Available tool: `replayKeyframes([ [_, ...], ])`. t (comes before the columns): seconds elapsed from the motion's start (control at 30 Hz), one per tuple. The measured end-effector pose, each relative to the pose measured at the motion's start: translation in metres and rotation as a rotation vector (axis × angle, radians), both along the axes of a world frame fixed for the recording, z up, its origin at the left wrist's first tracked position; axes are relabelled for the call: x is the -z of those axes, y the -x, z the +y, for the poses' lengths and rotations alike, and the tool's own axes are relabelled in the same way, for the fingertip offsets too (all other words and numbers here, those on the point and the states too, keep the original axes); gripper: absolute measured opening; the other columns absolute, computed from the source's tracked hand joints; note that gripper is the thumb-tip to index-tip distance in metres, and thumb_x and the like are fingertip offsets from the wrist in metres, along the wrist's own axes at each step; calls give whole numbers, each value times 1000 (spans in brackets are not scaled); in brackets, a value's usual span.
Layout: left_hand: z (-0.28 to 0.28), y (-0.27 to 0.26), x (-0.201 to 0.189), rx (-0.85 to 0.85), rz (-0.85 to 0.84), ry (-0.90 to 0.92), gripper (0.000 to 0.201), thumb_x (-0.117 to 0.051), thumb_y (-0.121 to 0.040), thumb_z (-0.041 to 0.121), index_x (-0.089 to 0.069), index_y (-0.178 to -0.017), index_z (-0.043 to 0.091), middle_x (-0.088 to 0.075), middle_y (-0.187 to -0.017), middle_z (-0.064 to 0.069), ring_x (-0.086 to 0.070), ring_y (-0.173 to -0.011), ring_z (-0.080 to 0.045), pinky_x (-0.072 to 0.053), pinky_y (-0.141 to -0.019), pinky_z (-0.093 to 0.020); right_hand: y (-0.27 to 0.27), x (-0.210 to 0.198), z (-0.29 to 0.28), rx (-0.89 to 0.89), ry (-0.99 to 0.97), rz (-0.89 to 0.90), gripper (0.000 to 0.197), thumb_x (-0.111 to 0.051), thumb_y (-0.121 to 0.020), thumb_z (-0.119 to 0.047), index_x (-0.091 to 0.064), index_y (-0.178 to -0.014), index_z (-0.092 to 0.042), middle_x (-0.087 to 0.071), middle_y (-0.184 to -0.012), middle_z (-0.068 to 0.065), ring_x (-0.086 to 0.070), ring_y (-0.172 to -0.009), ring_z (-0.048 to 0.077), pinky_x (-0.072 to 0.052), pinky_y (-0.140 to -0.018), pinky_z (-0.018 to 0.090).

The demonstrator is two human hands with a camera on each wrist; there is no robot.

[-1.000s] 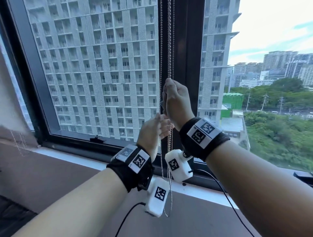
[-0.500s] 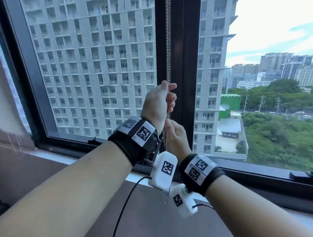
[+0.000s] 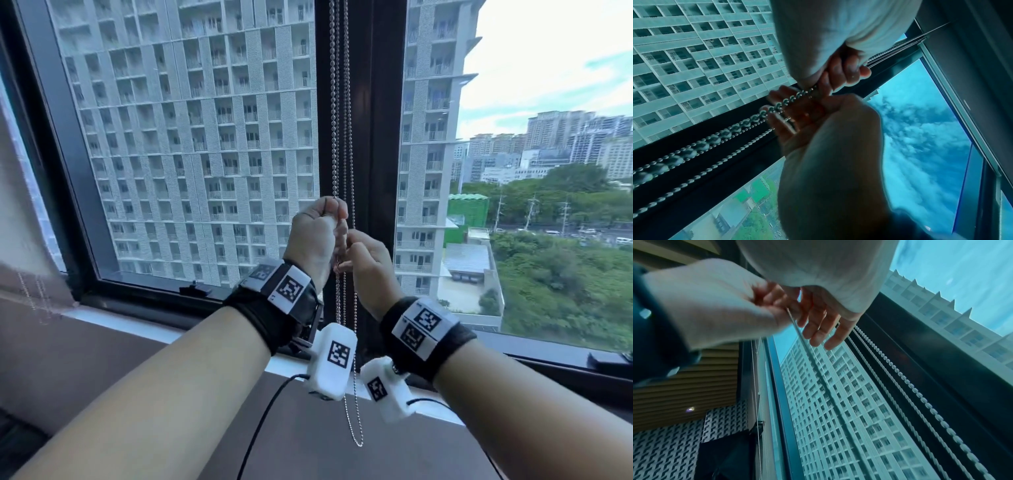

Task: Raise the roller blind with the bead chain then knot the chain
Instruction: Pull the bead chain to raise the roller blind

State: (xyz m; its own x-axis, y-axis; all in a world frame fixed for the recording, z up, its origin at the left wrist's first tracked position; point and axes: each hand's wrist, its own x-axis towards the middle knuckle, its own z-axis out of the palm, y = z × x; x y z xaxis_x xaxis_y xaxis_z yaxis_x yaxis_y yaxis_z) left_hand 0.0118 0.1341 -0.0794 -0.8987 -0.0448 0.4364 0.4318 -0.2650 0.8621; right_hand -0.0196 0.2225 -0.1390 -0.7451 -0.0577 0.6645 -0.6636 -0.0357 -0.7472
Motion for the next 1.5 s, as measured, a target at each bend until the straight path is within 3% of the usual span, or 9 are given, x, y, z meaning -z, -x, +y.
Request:
replayKeyframes([
  [0.1, -1, 0, 12, 19, -8, -40, 37, -32, -95, -1, -49, -65, 12, -34, -47, 3, -31, -37, -6, -30, -39, -17, -4, -23, 2, -8, 23, -1, 30, -38, -76, -13, -68, -76, -17, -63, -68, -2, -58, -66, 14, -48, -60, 32],
  [0.27, -2, -1, 27, 25, -38, -79, 50, -37, -99, 5, -56, -54, 18, -38, -45, 6, -28, -37, -5, -21, -39, -18, -9, -59, -3, 44, 9, 23, 34, -41, -82, -21, -69, -99, -8, -65, -78, 9, -60, -71, 17, -49, -62, 34],
  [0.43, -2, -10, 30, 49, -74, -74, 50, -30, -88, -13, -49, -54, 19, -39, -48, 6, -25, -40, -6, -11, -50, -27, -21, -101, -18, -45, 72, 35, 30, -39, -96, -22, -63, -99, -3, -59, -72, 13, -56, -61, 22, -47, -54, 33],
  [0.53, -3, -17, 30, 31, -67, -2, 42, -28, -86, -13, -47, -61, 15, -38, -46, 6, -23, -41, -7, -12, -50, -29, -26, -116, -26, -74, 115, -10, 33, -36, -103, -23, -57, -84, -7, -42, -56, 3, -35, -45, 15, -31, -41, 25],
  [0.67, 0, -24, 28, 75, -81, 34, 36, -33, -94, -7, -45, -67, 12, -41, -40, 11, -27, -38, -4, -18, -44, -22, -31, -116, -28, -84, 180, 10, 32, -34, -104, -20, -38, -74, -12, -27, -56, 0, -24, -39, 9, -20, -36, 18],
  [0.9, 5, -33, 32, 58, -77, 138, 25, -40, -97, 0, -55, -79, 7, -43, -50, 2, -32, -42, -6, -24, -48, -20, -36, -105, -20, -91, 217, 20, 33, -35, -103, -19, -38, -71, -14, -28, -59, 2, -24, -45, 13, -21, -35, 16],
  [1.07, 4, -34, 30, 84, -87, 163, 35, -41, -98, 10, -58, -68, 13, -63, -59, 4, -58, -57, -10, -46, -67, -28, -36, -105, -16, -112, 236, 37, 34, -34, -104, -18, -36, -70, -15, -27, -58, 1, -22, -44, 10, -21, -35, 17],
  [1.3, 4, -30, 8, 7, 23, 72, 43, -37, -84, -12, -45, -54, 17, -47, -43, 9, -46, -41, -5, -41, -51, -22, -33, -96, -17, -89, 257, 64, 37, -36, -102, -17, -34, -64, -18, -28, -56, 0, -23, -44, 10, -20, -40, 25],
  [1.5, 0, -30, -23, 16, 69, -7, 21, -44, -85, 12, -59, -78, 1, -52, -70, -11, -46, -62, -17, -38, -60, -30, -28, -94, -13, 8, 221, 96, 41, -39, -101, -20, -36, -59, -18, -34, -51, -6, -32, -43, 8, -28, -43, 24],
])
